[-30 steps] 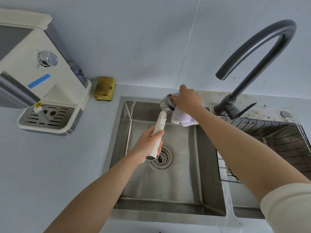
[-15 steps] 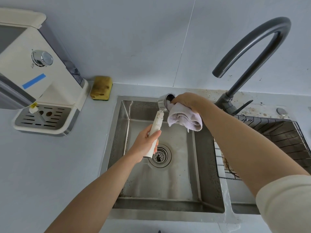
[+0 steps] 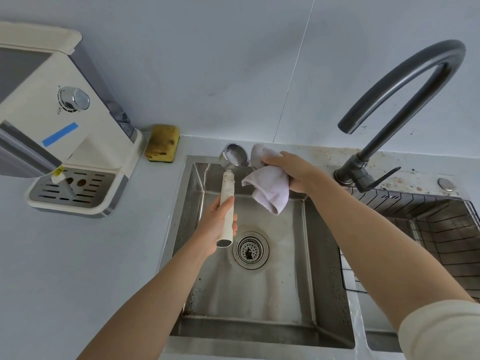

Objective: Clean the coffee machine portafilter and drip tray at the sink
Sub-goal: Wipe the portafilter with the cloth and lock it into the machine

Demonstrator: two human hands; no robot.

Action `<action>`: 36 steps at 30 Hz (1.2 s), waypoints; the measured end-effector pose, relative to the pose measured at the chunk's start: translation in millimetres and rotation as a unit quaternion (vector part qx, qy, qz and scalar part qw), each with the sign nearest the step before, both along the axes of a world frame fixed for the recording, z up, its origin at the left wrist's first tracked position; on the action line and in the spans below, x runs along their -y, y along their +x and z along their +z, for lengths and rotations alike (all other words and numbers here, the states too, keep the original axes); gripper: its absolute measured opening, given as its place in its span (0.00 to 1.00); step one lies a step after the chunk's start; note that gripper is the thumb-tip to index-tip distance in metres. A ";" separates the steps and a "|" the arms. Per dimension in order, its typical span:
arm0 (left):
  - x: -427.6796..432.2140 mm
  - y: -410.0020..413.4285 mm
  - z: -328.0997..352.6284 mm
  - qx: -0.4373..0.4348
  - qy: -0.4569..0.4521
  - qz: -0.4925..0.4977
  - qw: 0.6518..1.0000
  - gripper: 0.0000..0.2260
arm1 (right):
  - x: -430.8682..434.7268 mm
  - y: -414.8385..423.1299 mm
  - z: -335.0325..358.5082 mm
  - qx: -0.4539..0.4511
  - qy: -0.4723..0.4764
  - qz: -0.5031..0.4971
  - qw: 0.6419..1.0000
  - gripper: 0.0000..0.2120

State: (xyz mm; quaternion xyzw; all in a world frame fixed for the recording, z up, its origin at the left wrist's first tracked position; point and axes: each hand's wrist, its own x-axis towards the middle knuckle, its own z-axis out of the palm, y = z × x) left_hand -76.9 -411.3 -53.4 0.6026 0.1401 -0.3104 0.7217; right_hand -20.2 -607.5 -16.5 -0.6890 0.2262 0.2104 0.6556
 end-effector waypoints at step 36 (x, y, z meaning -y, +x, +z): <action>-18.2 23.8 -48.3 -0.075 0.001 0.047 0.996 0.03 | -29.1 87.5 -70.7 0.066 -0.573 0.161 0.801 0.32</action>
